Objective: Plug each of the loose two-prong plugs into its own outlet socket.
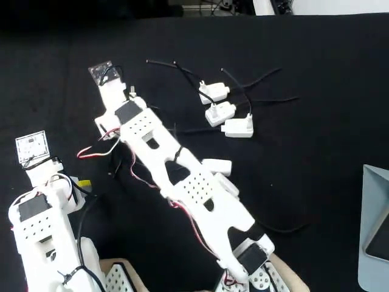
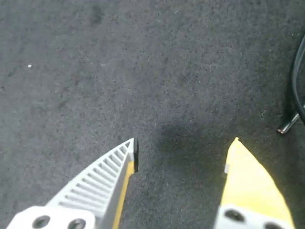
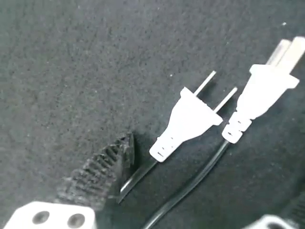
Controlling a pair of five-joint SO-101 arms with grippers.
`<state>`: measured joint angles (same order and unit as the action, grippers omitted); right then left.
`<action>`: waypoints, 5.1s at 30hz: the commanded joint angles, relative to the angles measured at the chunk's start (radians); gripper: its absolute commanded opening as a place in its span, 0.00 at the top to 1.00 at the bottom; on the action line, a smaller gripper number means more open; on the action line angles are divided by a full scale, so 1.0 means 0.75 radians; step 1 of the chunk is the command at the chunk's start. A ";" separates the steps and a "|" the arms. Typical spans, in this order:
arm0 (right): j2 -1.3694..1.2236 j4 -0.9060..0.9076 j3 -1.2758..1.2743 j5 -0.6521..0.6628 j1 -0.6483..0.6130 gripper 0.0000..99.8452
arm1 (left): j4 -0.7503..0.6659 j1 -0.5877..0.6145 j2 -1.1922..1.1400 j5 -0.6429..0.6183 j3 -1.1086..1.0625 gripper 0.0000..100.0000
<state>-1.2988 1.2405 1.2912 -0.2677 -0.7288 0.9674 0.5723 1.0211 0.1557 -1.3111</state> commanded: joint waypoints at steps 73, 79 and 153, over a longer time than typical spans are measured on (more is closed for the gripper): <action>2.184 0.530 -1.920 0.088 0.293 0.99 | -0.074 -0.024 0.023 -0.012 0.005 0.70; 2.153 0.632 -1.912 0.209 0.293 0.99 | -0.072 -0.024 0.023 -0.012 0.005 0.70; 2.155 -0.209 -2.732 -1.092 0.188 0.45 | -0.076 -0.024 0.023 -0.010 -0.007 0.70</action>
<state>0.2831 1.1193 -0.7511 -1.0717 -0.5723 0.9275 0.5646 1.0211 0.1557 -1.3234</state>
